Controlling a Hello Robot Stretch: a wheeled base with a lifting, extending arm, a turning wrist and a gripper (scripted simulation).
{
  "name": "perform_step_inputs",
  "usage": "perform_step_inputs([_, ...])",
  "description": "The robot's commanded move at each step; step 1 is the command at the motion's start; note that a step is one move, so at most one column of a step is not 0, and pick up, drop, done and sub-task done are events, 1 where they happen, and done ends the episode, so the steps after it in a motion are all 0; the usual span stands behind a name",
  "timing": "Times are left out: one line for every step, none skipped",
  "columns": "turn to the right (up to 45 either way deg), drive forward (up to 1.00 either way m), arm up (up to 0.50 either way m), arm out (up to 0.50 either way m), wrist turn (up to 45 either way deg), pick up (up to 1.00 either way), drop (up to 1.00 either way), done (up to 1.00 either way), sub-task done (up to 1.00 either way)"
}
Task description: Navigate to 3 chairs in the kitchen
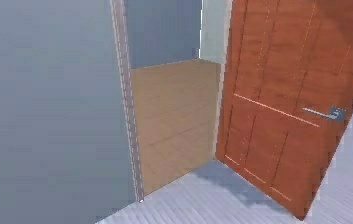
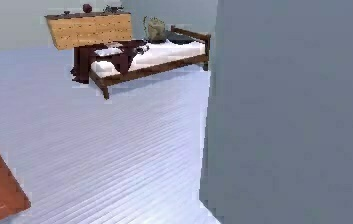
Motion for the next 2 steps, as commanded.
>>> perform_step_inputs([0.0, 0.9, 0.0, 0.0, 0.0, 0.0, 0.0, 0.0, 0.0])
perform_step_inputs([27.0, 0.0, 0.0, 0.0, 0.0, 0.0, 0.0, 0.0, 0.0])
